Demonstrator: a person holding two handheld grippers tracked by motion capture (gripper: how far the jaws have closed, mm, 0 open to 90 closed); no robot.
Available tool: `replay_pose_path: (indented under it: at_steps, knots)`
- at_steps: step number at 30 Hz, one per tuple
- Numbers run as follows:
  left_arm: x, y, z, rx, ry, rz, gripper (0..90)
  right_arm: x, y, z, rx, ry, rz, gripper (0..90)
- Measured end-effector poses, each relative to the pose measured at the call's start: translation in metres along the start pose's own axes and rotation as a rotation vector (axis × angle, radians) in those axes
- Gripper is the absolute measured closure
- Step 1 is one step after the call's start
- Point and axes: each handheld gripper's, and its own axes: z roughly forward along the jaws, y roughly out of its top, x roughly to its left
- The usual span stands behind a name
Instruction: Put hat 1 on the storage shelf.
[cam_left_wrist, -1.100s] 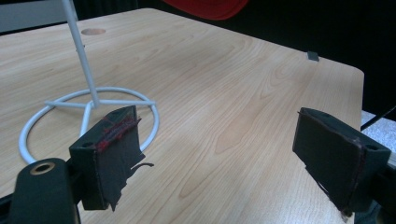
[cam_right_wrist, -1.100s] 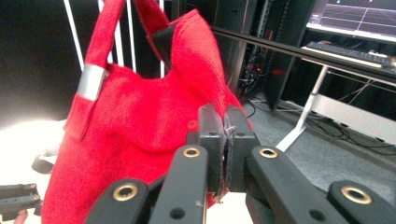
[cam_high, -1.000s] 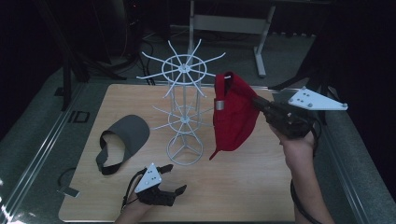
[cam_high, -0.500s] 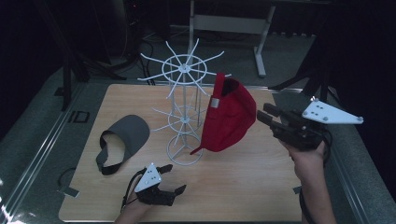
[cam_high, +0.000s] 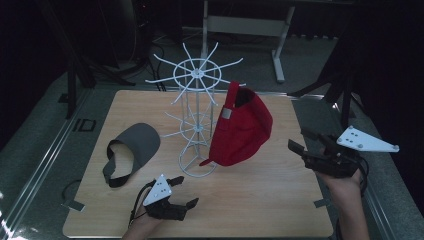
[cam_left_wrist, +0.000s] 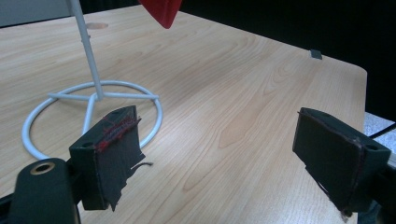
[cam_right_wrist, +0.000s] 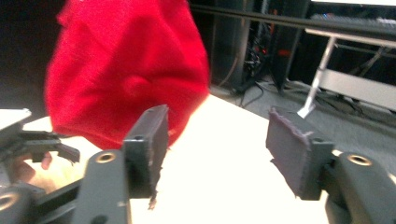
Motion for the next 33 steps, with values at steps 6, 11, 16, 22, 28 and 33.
replay_pose_path:
  at_steps: [6,11,16,22,28,33]
  knots:
    - [0.001,-0.002,-0.001,0.002,0.003,-0.004,15.2,-0.012,-0.033,0.008,0.062,-0.017,0.05,27.9]
    - [0.002,-0.003,-0.003,0.001,0.009,-0.006,15.2,-0.02,-0.066,0.014,0.1,-0.049,0.097,28.6]
    - [0.003,-0.004,-0.005,0.0,0.012,-0.004,15.2,-0.025,-0.095,0.019,0.142,-0.083,0.122,20.1]
    - [0.003,-0.007,-0.007,0.002,0.014,-0.004,15.2,-0.036,-0.129,0.023,0.147,-0.13,0.128,17.5]
    - [0.005,-0.01,-0.01,0.004,0.019,-0.014,15.2,-0.045,-0.161,0.023,0.157,-0.15,0.142,15.7]
    - [0.006,-0.011,-0.012,0.009,0.028,-0.01,15.2,-0.046,-0.178,0.025,0.199,-0.196,0.128,15.7]
